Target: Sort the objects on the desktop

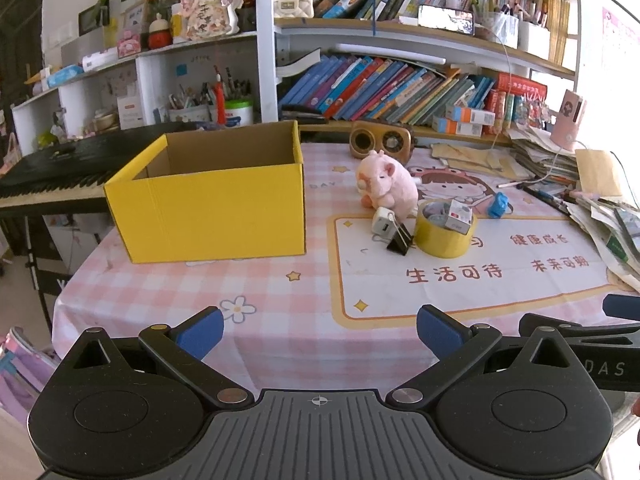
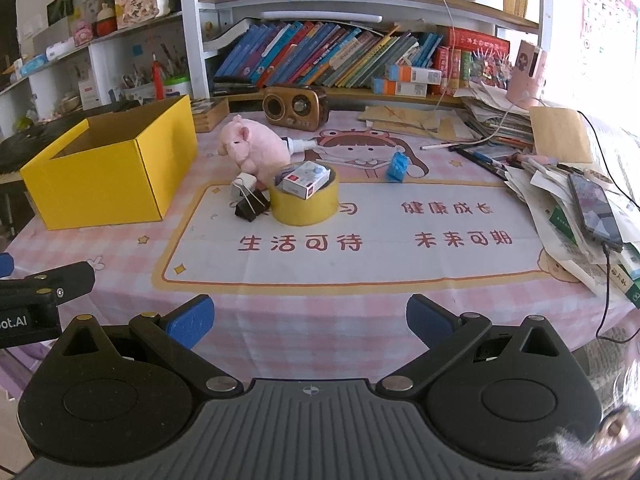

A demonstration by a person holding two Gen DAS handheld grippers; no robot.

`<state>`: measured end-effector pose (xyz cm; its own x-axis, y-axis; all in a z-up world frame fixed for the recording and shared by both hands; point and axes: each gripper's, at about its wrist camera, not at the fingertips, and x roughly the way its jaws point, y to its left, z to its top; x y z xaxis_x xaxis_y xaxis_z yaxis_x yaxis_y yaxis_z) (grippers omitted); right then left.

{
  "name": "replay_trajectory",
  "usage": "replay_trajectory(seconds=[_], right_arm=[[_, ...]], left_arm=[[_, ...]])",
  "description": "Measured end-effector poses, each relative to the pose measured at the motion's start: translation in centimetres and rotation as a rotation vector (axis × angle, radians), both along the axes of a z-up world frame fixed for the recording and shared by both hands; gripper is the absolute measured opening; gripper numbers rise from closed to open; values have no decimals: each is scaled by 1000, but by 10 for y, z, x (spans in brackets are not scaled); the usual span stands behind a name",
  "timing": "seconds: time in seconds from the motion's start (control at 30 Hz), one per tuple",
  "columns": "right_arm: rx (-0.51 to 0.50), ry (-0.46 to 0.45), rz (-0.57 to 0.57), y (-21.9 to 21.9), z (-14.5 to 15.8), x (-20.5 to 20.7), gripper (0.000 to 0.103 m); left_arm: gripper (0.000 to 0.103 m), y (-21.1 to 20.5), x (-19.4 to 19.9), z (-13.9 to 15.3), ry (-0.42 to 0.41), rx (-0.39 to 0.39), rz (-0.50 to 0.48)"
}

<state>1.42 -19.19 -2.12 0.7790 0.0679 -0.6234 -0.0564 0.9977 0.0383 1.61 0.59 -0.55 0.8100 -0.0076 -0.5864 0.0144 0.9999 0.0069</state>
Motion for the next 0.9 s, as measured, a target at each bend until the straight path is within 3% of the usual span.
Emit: replay_trajectory(seconds=[0.9], right_arm=[[-5,-17,3,-2,6,1,103]], left_arm=[[103,-4,2,1,-1,26,-13]])
